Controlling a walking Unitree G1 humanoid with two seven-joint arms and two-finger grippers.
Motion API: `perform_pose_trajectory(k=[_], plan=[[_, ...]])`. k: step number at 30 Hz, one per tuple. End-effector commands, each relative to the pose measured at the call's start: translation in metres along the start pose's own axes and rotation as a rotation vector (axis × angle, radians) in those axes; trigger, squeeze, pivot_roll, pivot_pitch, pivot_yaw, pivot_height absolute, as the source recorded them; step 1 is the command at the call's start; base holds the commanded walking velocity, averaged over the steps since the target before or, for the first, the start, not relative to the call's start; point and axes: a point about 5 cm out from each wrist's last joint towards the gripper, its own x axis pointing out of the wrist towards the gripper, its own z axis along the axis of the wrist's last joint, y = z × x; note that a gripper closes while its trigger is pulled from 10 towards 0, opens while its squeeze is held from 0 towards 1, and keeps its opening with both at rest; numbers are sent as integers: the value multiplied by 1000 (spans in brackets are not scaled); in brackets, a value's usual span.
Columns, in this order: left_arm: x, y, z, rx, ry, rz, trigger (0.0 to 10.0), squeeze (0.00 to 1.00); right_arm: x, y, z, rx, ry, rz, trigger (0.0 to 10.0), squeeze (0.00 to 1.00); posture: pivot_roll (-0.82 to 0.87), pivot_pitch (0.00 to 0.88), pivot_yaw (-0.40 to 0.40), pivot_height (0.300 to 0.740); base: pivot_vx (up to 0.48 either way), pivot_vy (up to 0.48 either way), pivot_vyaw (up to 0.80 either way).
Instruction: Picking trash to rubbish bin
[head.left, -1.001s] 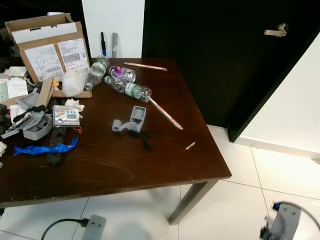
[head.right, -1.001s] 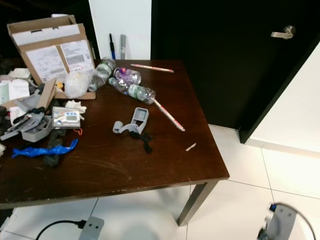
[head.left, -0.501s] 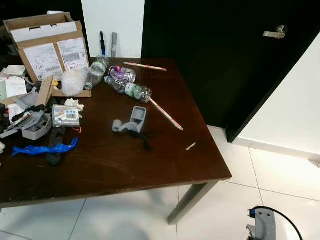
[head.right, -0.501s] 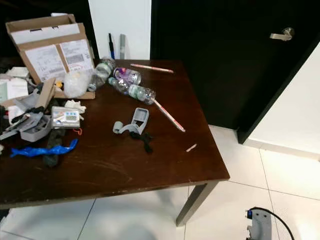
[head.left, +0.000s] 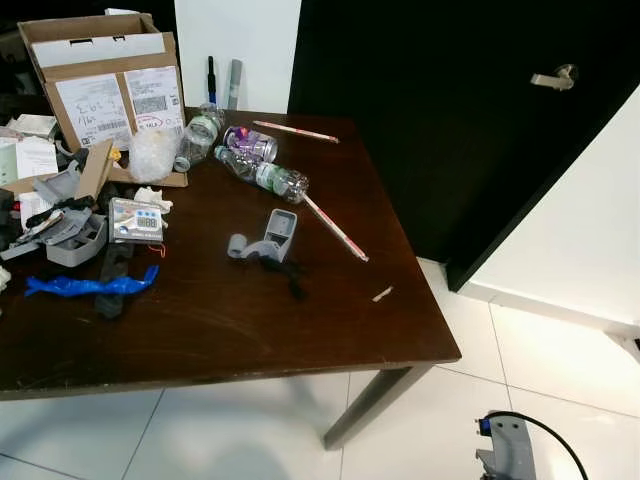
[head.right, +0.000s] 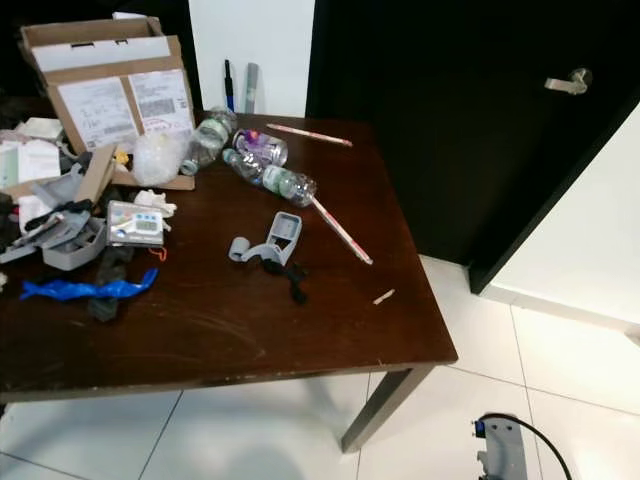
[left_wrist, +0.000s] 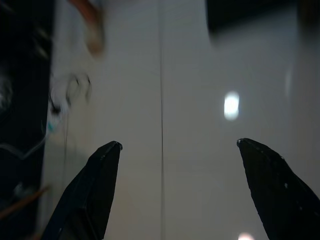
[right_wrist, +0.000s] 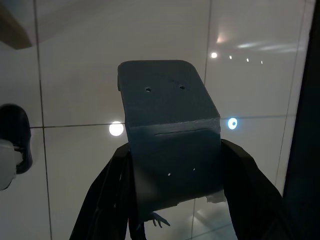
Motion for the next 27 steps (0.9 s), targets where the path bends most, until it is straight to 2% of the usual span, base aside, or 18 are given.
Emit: perform_pose_trajectory(k=[1,2,4,5,6,7,9,11,13,14,15,16,17,18,20,23,25,27], plan=[[6,7,28,-68,-115,62,10000,0,-1,3,-7,-33,25,18,10000,0,229,110,-139,740,0,0,0],[6,7,28,-68,-115,62,10000,0,-1,3,-7,-33,25,18,10000,0,229,110,-139,740,0,0,0],[5,-1,110,-189,-424,72,10000,0,0,5,-5,-56,22,31,10000,0,239,111,-142,740,0,0,0],[5,-1,110,-189,-424,72,10000,0,0,5,-5,-56,22,31,10000,0,239,111,-142,740,0,0,0],[-5,-7,150,-243,-575,58,10000,0,0,7,-4,-63,21,36,10000,0,237,110,-140,740,0,0,0],[-5,-7,150,-243,-575,58,10000,0,0,7,-4,-63,21,36,10000,0,237,110,-140,740,0,0,0],[-19,-14,182,-285,-699,21,10000,0,0,8,-3,-66,19,40,10000,0,234,112,-137,740,0,0,0],[-62,-42,242,-346,-953,-158,10000,0,-1,10,-2,-70,16,47,10000,0,220,110,-125,740,0,0,0],[-101,-63,275,-365,-1130,-334,10000,0,-1,12,-3,-71,16,51,10000,0,217,109,-122,740,0,0,0],[-101,-63,275,-365,-1130,-334,10000,0,-1,12,-3,-71,16,51,10000,0,217,109,-122,740,0,0,0],[-141,-85,296,-341,-1266,-549,10000,0,-1,13,-6,-70,24,54,10000,0,207,107,-114,740,0,0,0],[-141,-85,296,-341,-1266,-549,10000,0,-1,13,-6,-70,24,54,10000,0,207,107,-114,740,0,0,0],[-168,-100,305,-301,-1333,-731,10000,0,-1,13,-10,-68,35,53,10000,0,205,106,-111,740,0,0,0],[-174,-103,307,-294,-1341,-778,10000,0,-2,13,-12,-67,39,52,10000,0,202,105,-108,740,0,0,0],[-178,-103,308,-292,-1344,-799,10000,0,-2,13,-13,-66,41,52,10000,0,202,105,-108,740,0,0,0],[-196,-113,317,-123,-1345,-895,10000,0,-2,12,-20,-60,58,49,10000,0,191,106,-95,740,0,0,0],[-196,-116,320,-114,-1287,-926,10000,0,-3,11,-23,-58,65,47,10000,0,188,107,-90,740,0,0,0],[-196,-118,325,-6,-1264,-978,10000,0,-3,11,-26,-53,74,44,10000,0,186,108,-88,740,0,0,0]])
